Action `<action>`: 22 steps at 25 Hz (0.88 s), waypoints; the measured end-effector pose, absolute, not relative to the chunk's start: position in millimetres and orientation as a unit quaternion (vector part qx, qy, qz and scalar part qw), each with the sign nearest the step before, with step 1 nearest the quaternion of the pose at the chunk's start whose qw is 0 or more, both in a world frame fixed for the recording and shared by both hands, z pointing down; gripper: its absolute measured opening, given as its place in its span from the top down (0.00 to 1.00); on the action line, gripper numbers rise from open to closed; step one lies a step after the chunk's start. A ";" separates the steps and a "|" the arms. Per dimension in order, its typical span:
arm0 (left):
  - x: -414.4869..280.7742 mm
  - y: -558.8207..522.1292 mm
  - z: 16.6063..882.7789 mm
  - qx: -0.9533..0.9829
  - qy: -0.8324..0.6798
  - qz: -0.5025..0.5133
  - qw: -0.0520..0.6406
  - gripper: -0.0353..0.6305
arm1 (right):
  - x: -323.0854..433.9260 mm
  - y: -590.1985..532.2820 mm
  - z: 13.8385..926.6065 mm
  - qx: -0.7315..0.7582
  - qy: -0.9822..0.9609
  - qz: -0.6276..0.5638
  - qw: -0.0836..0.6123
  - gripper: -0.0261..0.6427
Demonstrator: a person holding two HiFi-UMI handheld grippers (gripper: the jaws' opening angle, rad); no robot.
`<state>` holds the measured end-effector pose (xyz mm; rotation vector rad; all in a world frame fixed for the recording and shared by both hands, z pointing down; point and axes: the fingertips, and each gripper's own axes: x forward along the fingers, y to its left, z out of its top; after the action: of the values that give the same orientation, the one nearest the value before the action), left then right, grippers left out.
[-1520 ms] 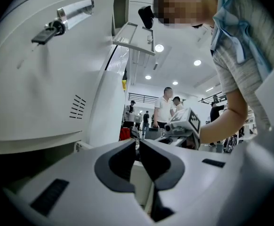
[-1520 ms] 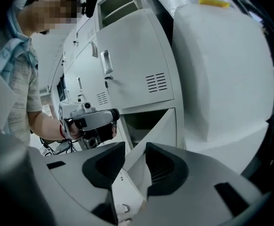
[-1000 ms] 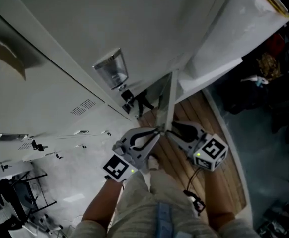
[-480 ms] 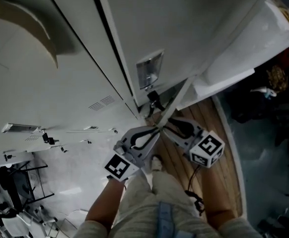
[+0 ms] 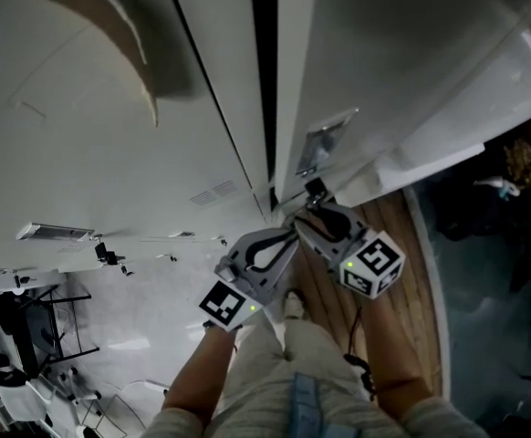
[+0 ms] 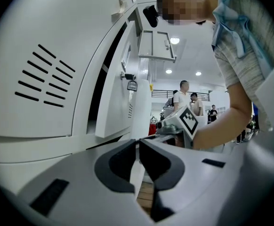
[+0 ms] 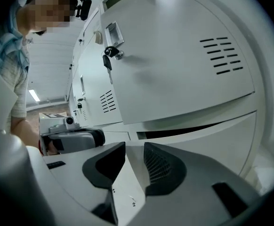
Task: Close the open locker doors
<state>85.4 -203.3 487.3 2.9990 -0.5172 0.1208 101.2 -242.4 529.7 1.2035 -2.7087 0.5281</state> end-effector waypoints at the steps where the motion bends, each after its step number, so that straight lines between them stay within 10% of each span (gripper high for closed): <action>1: 84.1 -204.9 487.6 0.983 -0.172 0.039 0.049 0.94 | 98.6 -246.1 531.9 0.399 -0.898 0.173 0.068 0.78; 22: 75.6 -222.3 488.2 0.980 -0.189 0.038 0.051 0.94 | 83.6 -285.1 540.6 0.408 -0.897 0.155 0.067 0.78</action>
<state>75.6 -222.3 488.2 2.9818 -0.5739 0.1144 83.6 -285.1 540.6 1.2281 -2.7041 0.4683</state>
